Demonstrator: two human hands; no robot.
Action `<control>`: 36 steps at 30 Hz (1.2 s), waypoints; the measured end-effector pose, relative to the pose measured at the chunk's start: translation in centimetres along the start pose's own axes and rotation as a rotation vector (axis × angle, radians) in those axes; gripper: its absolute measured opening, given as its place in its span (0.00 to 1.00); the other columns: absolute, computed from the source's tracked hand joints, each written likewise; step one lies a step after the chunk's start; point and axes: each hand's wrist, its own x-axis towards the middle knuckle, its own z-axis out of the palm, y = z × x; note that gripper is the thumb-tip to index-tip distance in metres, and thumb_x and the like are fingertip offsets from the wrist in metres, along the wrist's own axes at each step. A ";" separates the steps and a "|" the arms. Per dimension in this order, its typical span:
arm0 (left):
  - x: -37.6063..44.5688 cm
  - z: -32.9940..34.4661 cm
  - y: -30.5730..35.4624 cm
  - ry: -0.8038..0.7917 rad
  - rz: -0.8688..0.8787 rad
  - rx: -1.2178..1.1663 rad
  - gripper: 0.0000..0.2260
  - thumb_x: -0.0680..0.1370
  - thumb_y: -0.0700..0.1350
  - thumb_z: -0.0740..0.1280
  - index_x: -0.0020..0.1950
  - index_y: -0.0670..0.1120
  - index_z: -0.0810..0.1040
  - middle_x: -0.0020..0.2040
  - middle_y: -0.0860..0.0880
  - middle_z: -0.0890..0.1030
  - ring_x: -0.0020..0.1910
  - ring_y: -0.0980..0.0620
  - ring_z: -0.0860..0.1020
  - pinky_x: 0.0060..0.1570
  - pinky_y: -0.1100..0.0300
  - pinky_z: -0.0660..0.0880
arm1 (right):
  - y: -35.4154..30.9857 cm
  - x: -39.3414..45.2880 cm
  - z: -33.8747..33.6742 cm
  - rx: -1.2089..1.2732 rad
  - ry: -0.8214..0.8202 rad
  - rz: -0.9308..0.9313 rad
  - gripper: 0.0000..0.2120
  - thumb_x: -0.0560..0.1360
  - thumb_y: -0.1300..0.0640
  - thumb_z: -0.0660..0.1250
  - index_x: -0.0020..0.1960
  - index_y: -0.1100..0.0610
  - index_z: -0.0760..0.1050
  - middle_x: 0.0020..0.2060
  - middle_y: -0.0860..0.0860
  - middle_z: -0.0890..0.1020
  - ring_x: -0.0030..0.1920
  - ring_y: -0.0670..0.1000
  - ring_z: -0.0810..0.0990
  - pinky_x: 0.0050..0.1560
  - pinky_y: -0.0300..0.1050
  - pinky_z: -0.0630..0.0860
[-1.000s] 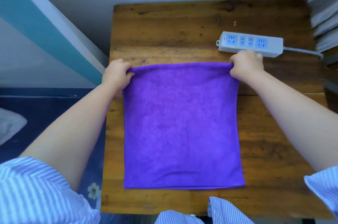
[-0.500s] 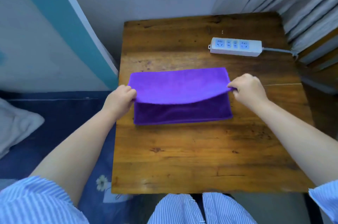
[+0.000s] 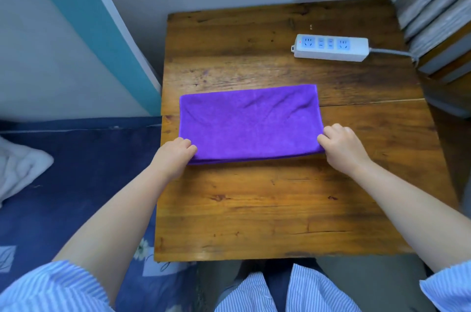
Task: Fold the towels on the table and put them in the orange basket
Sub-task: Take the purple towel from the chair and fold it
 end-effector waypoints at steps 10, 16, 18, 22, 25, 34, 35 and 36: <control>3.0 1.0 0.5 0.317 -0.030 -0.198 0.12 0.66 0.40 0.54 0.31 0.38 0.76 0.31 0.42 0.78 0.29 0.42 0.78 0.24 0.59 0.74 | -3.1 4.3 0.7 0.195 0.263 0.077 0.13 0.61 0.60 0.53 0.31 0.64 0.75 0.32 0.59 0.79 0.35 0.60 0.81 0.36 0.47 0.77; 11.2 -0.8 3.5 0.375 -0.286 -0.531 0.20 0.75 0.39 0.54 0.61 0.33 0.75 0.63 0.33 0.74 0.65 0.34 0.71 0.63 0.42 0.69 | -8.6 13.5 0.8 0.234 0.177 0.005 0.22 0.68 0.57 0.52 0.53 0.61 0.80 0.55 0.58 0.82 0.57 0.61 0.80 0.53 0.64 0.74; 12.8 -0.1 4.4 0.277 -0.363 -0.511 0.21 0.80 0.43 0.51 0.73 0.40 0.63 0.75 0.42 0.61 0.75 0.44 0.56 0.72 0.48 0.54 | -9.6 15.1 1.6 0.267 0.073 -0.005 0.26 0.73 0.52 0.48 0.65 0.58 0.72 0.67 0.55 0.72 0.68 0.58 0.70 0.66 0.62 0.65; 13.4 1.0 3.8 0.231 -0.453 -0.428 0.24 0.81 0.52 0.52 0.76 0.49 0.53 0.78 0.50 0.52 0.77 0.48 0.46 0.74 0.49 0.44 | -8.7 15.4 2.8 0.305 -0.015 0.031 0.31 0.74 0.43 0.37 0.75 0.51 0.53 0.76 0.48 0.53 0.76 0.52 0.49 0.74 0.53 0.42; 12.8 1.4 2.6 0.167 -0.514 -0.427 0.25 0.80 0.56 0.50 0.77 0.52 0.51 0.78 0.50 0.49 0.77 0.45 0.43 0.74 0.47 0.41 | -5.9 14.8 3.3 0.296 -0.061 0.172 0.29 0.76 0.44 0.42 0.75 0.51 0.50 0.76 0.48 0.51 0.76 0.51 0.47 0.74 0.52 0.40; 11.4 1.6 -0.7 0.099 -0.611 -0.414 0.27 0.80 0.57 0.49 0.77 0.49 0.49 0.78 0.48 0.46 0.77 0.46 0.43 0.73 0.44 0.43 | 0.1 10.4 3.6 0.407 -0.088 0.512 0.26 0.81 0.50 0.48 0.76 0.55 0.47 0.76 0.52 0.47 0.76 0.53 0.44 0.74 0.52 0.43; 11.3 1.3 -0.7 0.099 -0.591 -0.361 0.27 0.80 0.57 0.49 0.77 0.48 0.48 0.78 0.48 0.46 0.77 0.46 0.43 0.73 0.44 0.42 | 0.3 10.0 3.6 0.446 -0.067 0.550 0.26 0.81 0.51 0.48 0.76 0.56 0.46 0.76 0.53 0.46 0.76 0.53 0.44 0.74 0.51 0.42; 11.2 1.0 -0.4 0.109 -0.561 -0.318 0.28 0.80 0.57 0.49 0.77 0.47 0.48 0.78 0.47 0.46 0.77 0.46 0.42 0.73 0.44 0.41 | 0.2 9.7 3.6 0.502 -0.040 0.577 0.26 0.81 0.52 0.48 0.76 0.57 0.46 0.76 0.54 0.46 0.76 0.53 0.44 0.74 0.50 0.41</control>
